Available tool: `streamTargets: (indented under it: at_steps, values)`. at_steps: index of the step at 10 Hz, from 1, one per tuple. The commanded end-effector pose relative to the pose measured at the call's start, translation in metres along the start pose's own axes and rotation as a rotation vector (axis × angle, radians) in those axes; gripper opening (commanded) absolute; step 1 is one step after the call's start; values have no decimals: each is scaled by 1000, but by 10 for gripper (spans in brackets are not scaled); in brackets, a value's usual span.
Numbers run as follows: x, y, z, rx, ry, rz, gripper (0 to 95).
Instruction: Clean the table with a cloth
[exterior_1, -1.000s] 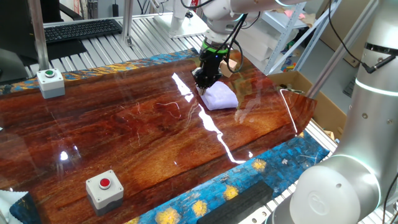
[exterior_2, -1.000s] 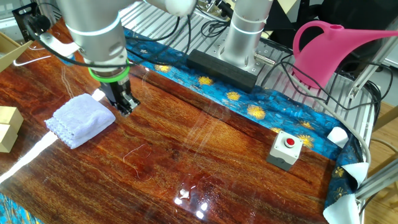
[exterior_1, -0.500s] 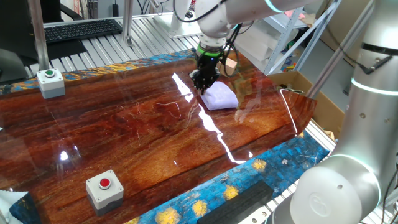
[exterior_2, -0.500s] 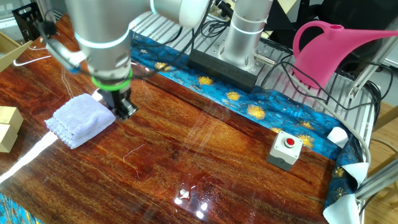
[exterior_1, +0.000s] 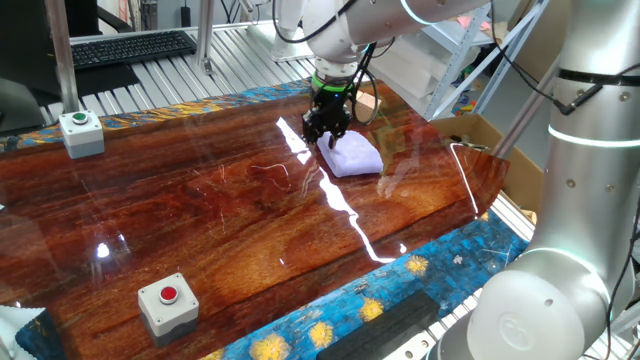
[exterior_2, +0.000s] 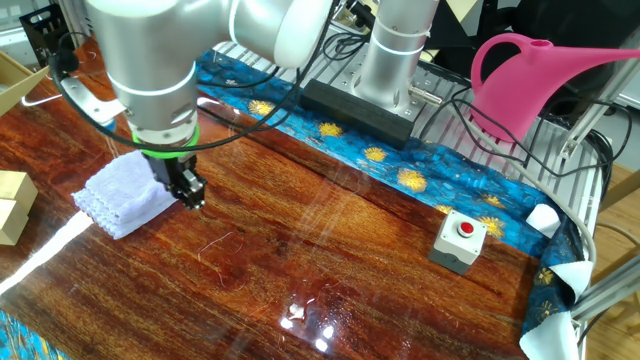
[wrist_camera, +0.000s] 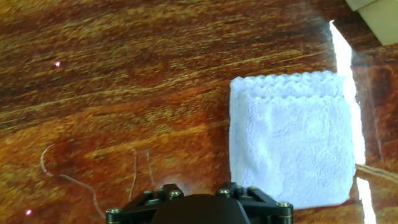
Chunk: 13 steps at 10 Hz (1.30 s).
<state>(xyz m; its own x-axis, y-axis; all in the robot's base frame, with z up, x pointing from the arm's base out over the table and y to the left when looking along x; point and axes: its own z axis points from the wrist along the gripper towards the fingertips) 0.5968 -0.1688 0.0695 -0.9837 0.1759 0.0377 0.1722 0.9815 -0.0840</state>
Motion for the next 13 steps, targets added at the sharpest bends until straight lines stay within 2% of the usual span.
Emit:
streamTargets:
  at_steps: [1, 5, 9, 11, 12, 13]
  values:
    - [-11, -7, 4, -16, 8, -33, 950]
    - [-25, -22, 10, -7, -6, -54, 950]
    - [-27, -21, 15, -8, -7, -68, 950]
    - [-27, -21, 15, -23, -4, -92, 570]
    - [-27, -21, 15, -15, -8, -121, 0]
    - [-27, -21, 15, -19, -13, -119, 0]
